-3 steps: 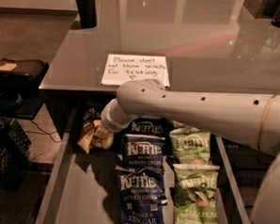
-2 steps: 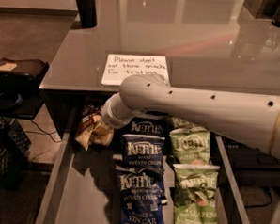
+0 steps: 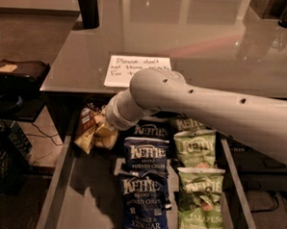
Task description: Pick brown chip bag from top drawer and place on counter
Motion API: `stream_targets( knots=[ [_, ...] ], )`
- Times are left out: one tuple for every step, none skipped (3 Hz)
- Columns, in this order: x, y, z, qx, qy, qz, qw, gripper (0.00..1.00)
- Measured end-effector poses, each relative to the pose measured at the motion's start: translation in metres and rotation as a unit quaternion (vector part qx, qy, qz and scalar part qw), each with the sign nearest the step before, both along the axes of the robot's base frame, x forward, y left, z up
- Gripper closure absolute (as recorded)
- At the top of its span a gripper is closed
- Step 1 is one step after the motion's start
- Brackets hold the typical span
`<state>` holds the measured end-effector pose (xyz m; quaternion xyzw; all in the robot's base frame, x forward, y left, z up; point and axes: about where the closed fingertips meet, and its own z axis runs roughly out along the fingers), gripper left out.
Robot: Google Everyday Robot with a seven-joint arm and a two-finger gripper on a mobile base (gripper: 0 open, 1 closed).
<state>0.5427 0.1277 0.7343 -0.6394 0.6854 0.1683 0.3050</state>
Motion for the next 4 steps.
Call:
stream_targets(
  knots=[
    [-0.025,-0.006,0.017,-0.007,0.007,0.011,0.9999,1.00],
    [-0.053,-0.017,0.032,-0.010,0.017,0.018,0.9996,1.00],
    [-0.084,-0.037,0.049,-0.013,0.030,0.018,0.9993,1.00],
    [-0.110,-0.069,0.064,-0.003,0.039,0.006,0.9992,1.00]
  ],
)
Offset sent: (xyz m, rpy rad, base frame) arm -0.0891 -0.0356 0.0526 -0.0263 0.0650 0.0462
